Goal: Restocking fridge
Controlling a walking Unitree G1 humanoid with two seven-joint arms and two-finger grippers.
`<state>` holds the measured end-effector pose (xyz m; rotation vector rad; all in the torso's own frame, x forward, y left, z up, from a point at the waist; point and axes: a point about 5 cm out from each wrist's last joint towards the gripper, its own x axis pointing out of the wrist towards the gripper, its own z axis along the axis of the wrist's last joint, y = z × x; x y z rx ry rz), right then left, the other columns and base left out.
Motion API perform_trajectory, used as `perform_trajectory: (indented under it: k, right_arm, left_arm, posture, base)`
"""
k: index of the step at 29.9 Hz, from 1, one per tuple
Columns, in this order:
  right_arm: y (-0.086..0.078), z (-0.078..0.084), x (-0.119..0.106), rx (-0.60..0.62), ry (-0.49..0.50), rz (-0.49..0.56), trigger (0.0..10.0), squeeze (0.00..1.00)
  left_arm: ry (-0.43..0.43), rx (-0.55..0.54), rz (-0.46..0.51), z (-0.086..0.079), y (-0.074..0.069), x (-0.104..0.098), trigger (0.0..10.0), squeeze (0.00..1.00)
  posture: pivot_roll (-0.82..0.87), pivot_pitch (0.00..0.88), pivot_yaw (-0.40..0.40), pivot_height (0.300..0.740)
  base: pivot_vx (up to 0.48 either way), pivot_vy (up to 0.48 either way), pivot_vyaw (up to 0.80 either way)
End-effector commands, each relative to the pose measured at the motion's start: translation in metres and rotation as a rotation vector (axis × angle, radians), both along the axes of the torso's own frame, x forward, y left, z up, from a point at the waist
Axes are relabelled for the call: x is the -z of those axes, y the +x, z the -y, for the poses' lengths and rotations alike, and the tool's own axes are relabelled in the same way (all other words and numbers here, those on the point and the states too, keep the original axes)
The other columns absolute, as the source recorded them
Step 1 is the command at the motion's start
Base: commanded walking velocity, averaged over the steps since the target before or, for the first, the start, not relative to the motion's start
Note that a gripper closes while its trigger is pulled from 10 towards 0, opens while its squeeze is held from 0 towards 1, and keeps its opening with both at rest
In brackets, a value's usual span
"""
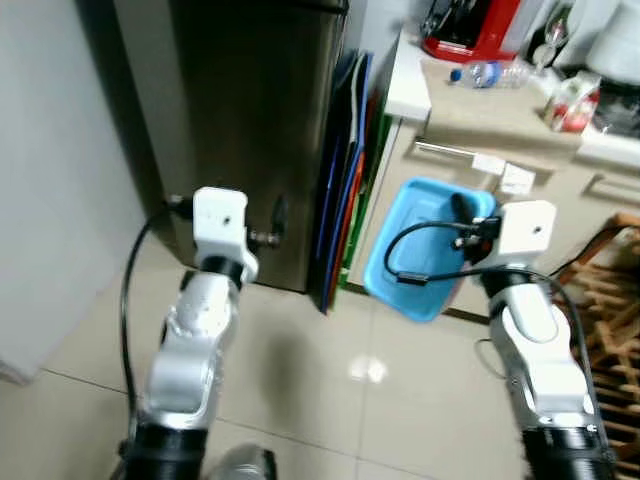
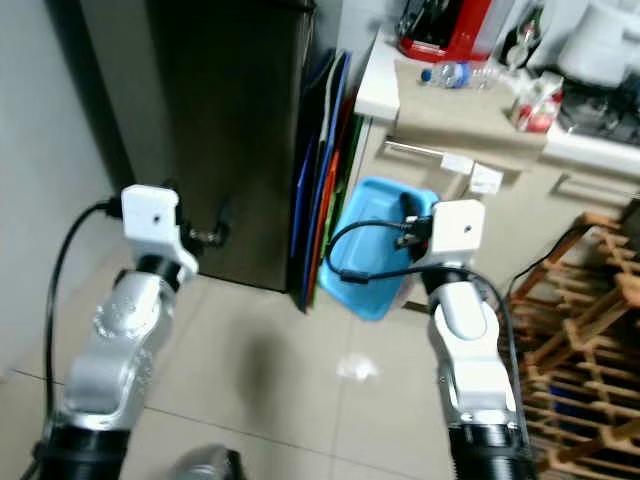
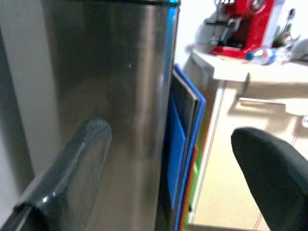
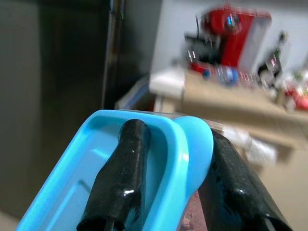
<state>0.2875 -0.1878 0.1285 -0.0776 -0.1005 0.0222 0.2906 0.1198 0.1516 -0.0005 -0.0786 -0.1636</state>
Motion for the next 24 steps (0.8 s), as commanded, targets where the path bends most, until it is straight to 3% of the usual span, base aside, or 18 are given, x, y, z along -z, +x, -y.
perform_trajectory:
  k: [1, 13, 24]
  right_arm:
    - [0.0019, 0.0063, -0.0108, 0.026, -0.004, 0.053, 0.0, 0.2]
    - [-0.0018, 0.0065, -0.0124, 0.05, -0.004, 0.067, 0.0, 0.2]
    - [0.0004, 0.0007, -0.0074, 0.015, 0.003, 0.036, 0.0, 0.2]
  left_arm:
    - [-0.001, 0.009, -0.009, 0.0018, 0.001, 0.0019, 10.0, 0.0]
    - [-0.015, 0.04, -0.016, 0.0023, 0.0048, 0.0041, 10.0, 0.0]
    - [-0.018, 0.061, 0.008, 0.0013, -0.0035, 0.0054, 10.0, 0.0]
  posture:
    - [-0.03, 0.036, -0.071, 0.74]
    - [-0.07, 0.049, -0.035, 0.74]
    - [-0.04, 0.055, -0.104, 0.74]
  base:
    - [0.0, -0.48, 0.0]
    - [0.0, -0.471, 0.0]
    - [0.0, -0.47, 0.0]
